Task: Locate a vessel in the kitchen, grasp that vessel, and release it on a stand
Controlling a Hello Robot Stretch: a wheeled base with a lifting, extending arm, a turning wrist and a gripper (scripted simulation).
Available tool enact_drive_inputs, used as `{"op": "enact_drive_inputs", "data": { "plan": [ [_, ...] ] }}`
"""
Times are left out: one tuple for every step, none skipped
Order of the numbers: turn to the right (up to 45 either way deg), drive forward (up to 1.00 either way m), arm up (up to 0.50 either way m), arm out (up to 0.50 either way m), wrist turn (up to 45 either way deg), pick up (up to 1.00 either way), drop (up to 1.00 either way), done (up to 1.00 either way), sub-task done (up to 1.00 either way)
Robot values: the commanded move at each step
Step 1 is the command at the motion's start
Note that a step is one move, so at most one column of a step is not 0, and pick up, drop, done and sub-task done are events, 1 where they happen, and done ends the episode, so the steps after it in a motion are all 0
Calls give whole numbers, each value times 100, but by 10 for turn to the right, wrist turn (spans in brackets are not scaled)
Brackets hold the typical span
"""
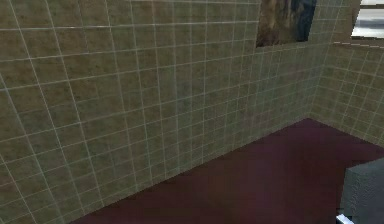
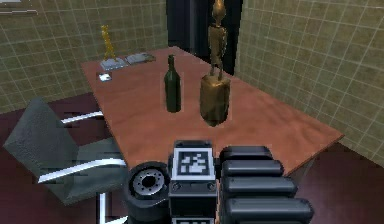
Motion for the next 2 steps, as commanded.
{"op": "enact_drive_inputs", "data": {
  "plan": [
    [-450, 0, 0, 0, 0, 0, 0, 0, 0],
    [-240, 0, 0, 0, 0, 0, 0, 0, 0]
  ]
}}
